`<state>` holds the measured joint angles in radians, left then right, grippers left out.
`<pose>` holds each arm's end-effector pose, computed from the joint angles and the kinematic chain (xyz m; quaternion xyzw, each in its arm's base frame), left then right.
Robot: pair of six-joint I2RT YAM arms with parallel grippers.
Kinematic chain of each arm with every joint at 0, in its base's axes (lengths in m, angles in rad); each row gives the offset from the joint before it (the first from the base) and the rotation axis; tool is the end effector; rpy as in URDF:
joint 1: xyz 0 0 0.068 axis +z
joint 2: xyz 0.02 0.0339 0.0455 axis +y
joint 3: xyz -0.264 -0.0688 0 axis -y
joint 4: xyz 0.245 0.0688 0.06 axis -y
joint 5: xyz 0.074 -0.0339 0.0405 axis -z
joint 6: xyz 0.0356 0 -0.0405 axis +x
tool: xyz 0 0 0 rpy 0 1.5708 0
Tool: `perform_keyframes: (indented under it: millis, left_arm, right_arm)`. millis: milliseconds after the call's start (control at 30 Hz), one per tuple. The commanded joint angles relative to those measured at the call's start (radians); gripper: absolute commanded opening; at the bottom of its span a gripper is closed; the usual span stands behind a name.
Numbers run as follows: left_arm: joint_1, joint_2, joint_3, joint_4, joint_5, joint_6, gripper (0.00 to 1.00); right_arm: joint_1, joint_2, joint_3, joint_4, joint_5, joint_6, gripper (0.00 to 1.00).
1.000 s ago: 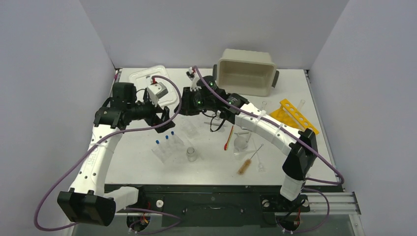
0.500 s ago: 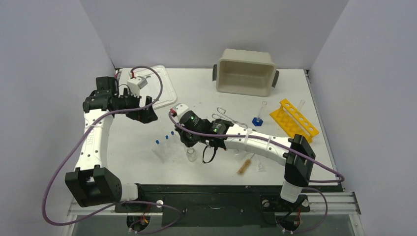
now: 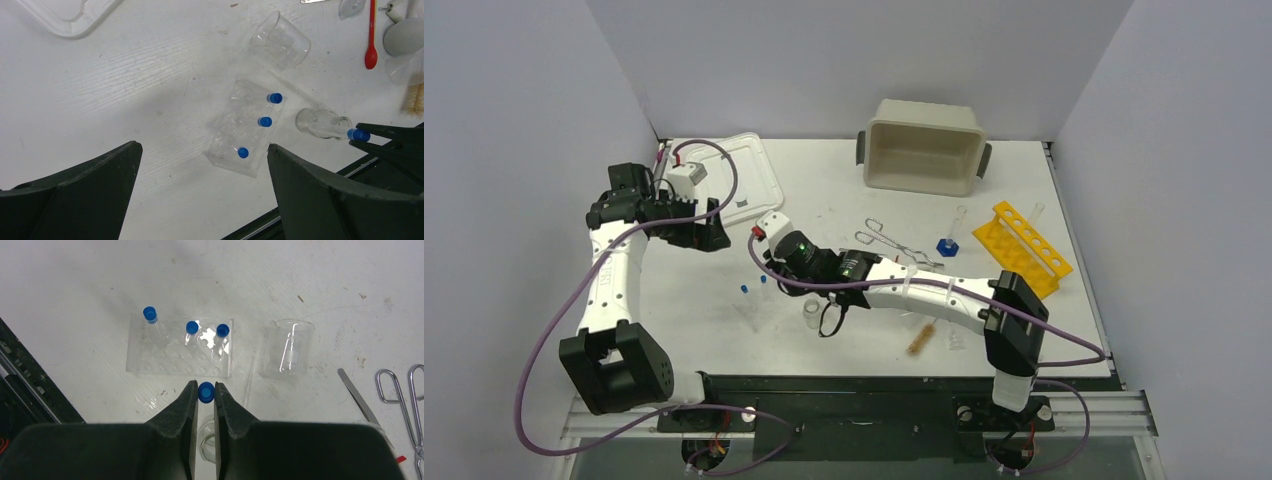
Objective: Organize the chemistry lab equipment
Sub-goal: Insert the test tube into the slot of the test tube rack.
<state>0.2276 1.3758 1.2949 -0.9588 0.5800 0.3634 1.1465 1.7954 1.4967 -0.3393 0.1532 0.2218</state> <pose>0.2679 0.0420 0.3230 0.1376 0.9174 -0.1907 0.3209 0.1772 0.3790 0.2911 -0.3664 0.8124 0.2304 0.3907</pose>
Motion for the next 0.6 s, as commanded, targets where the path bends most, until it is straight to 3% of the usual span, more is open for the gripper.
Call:
perform_keyframes:
  millis: [0, 300, 567]
  left_arm:
    - [0.02, 0.019, -0.008, 0.065, -0.005, -0.005, 0.96]
    - [0.03, 0.038, -0.019, 0.055, 0.004, 0.018, 0.97]
    - [0.041, 0.033, -0.033, 0.066, -0.002, 0.023, 0.97]
  right_arm:
    - [0.004, 0.045, 0.045, 0.094, -0.001, -0.021, 0.0]
    - [0.004, 0.1, -0.016, 0.247, -0.022, 0.002, 0.0]
    - [0.005, 0.125, -0.03, 0.278, -0.043, 0.008, 0.0]
